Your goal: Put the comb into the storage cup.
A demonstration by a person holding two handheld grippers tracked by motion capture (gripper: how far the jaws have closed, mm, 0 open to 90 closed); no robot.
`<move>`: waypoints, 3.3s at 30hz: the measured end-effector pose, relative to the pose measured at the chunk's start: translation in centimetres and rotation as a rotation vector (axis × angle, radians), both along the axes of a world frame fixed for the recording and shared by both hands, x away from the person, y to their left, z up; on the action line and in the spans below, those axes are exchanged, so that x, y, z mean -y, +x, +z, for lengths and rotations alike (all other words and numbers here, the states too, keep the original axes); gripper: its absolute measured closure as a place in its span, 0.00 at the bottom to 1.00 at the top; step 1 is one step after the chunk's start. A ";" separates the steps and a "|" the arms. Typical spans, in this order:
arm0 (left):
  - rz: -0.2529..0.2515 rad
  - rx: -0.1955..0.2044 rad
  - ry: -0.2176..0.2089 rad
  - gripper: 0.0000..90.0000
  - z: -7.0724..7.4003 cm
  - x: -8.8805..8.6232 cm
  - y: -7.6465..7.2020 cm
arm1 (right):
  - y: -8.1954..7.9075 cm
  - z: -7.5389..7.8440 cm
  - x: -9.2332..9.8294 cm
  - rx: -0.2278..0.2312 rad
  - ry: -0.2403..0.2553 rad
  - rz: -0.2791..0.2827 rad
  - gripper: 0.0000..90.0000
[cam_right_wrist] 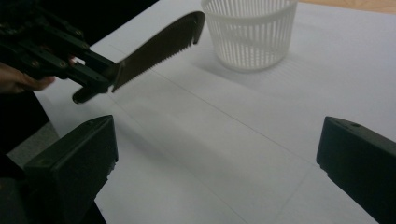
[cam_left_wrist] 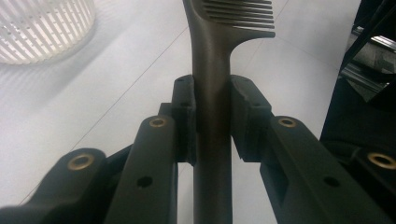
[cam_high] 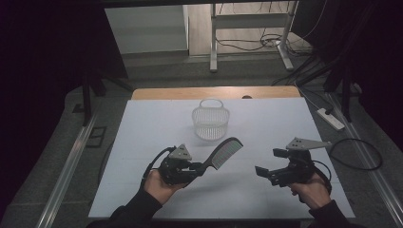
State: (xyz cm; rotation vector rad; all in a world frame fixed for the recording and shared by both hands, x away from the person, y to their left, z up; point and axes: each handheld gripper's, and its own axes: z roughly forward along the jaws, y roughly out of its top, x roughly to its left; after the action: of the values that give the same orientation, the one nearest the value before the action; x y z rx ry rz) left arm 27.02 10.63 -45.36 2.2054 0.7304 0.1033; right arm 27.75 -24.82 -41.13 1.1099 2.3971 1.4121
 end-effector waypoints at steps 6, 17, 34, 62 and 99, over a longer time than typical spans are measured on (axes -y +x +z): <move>0.002 0.007 -0.011 0.80 0.0 0.1 -0.1 | 0.7 0.4 -1.3 -0.032 0.032 0.030 0.00; -0.003 0.017 -0.026 0.80 0.0 0.2 -0.2 | 2.4 0.4 -3.5 -0.101 0.066 0.061 0.00; -0.009 0.033 -0.040 0.81 0.4 0.2 -0.4 | 5.3 0.1 -6.3 -0.210 0.117 0.018 0.00; -0.033 0.074 -0.016 0.80 0.5 0.6 -0.8 | 7.2 -0.2 -6.8 -0.326 0.268 0.048 0.60; 0.002 0.051 -0.023 0.40 -0.1 0.3 -0.1 | 7.2 -0.5 -6.2 -0.430 0.419 0.083 0.93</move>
State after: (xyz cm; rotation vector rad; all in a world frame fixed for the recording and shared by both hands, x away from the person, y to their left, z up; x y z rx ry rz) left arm 26.91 10.29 -45.42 2.1723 0.7022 0.1507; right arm 34.93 -18.64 -41.67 1.5660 2.5053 1.9384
